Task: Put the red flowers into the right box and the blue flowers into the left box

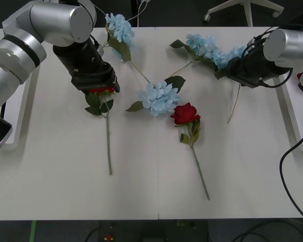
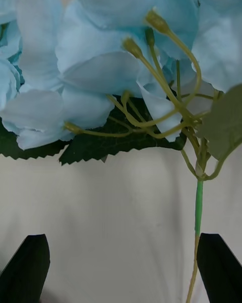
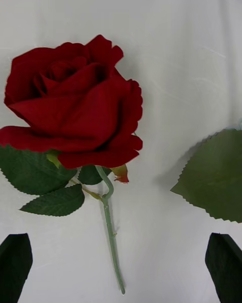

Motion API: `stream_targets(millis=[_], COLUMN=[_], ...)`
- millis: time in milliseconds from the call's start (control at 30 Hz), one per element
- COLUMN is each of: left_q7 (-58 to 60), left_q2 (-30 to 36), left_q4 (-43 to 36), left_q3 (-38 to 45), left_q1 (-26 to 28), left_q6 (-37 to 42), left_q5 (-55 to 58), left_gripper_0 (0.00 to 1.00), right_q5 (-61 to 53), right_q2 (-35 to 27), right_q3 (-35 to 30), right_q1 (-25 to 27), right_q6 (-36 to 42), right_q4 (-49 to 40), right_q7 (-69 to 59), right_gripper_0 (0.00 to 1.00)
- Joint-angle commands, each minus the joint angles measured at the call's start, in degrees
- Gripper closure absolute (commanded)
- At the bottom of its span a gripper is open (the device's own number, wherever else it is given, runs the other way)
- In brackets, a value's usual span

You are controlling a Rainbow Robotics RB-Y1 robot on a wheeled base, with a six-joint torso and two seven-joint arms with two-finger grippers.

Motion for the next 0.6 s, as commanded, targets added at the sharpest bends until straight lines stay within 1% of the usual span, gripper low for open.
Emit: stream_targets(millis=[33, 167, 300, 600], left_q7=[5.8, 5.4, 5.6, 6.5], left_q2=[2.5, 2.5, 2.5, 2.5], left_q4=[-8.3, -9.8, -9.7, -7.5], left_q3=[-2.1, -2.3, -5.5, -8.1], left_q1=[2.9, 4.9, 5.8, 8.3], left_q6=[0.4, -0.1, -2.7, -8.1], left_q5=[-4.0, -6.2, -7.2, -7.0], left_gripper_0=[0.0, 0.0, 0.0, 0.0], right_q5=[1.2, 2.2, 3.1, 5.3], right_q2=[1.0, 1.1, 1.2, 3.1], right_q3=[-0.1, -0.1, -0.1, -0.1], right_q1=[-3.3, -3.3, -3.3, -3.3], right_q6=[-2.4, -3.2, -4.1, -6.5], right_q4=[1.0, 2.1, 3.7, 7.5], right_q7=[0.3, 0.8, 1.5, 2.9], right_gripper_0=[0.16, 0.15, 0.15, 0.15])
